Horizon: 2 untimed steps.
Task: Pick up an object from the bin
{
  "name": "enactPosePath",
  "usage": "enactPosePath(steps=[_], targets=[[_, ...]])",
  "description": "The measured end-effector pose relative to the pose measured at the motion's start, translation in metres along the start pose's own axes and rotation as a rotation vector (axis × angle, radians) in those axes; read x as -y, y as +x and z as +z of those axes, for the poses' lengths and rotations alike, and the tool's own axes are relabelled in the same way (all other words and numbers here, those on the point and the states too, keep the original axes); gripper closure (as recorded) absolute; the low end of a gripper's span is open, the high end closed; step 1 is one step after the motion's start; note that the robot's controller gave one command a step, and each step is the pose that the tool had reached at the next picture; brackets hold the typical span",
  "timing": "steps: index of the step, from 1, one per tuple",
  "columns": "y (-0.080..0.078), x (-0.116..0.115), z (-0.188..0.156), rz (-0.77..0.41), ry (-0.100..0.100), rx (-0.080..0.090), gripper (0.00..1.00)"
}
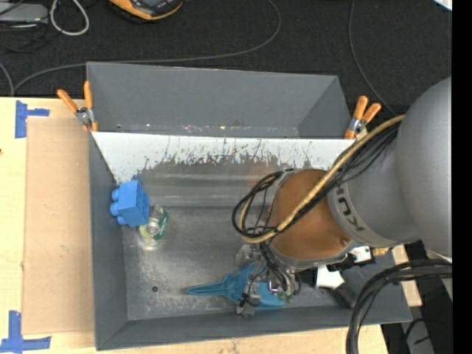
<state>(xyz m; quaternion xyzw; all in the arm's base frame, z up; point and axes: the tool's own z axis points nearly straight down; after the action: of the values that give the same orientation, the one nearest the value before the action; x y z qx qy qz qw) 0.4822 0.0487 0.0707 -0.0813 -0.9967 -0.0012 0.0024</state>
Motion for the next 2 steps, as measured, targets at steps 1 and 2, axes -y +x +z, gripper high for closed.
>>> enactPosePath(steps=[1, 2], targets=[[-0.006, -0.010, 0.002, 0.017, 0.000, -0.006, 0.00], [-0.003, 0.006, -0.001, 0.008, 0.001, -0.004, 1.00]])
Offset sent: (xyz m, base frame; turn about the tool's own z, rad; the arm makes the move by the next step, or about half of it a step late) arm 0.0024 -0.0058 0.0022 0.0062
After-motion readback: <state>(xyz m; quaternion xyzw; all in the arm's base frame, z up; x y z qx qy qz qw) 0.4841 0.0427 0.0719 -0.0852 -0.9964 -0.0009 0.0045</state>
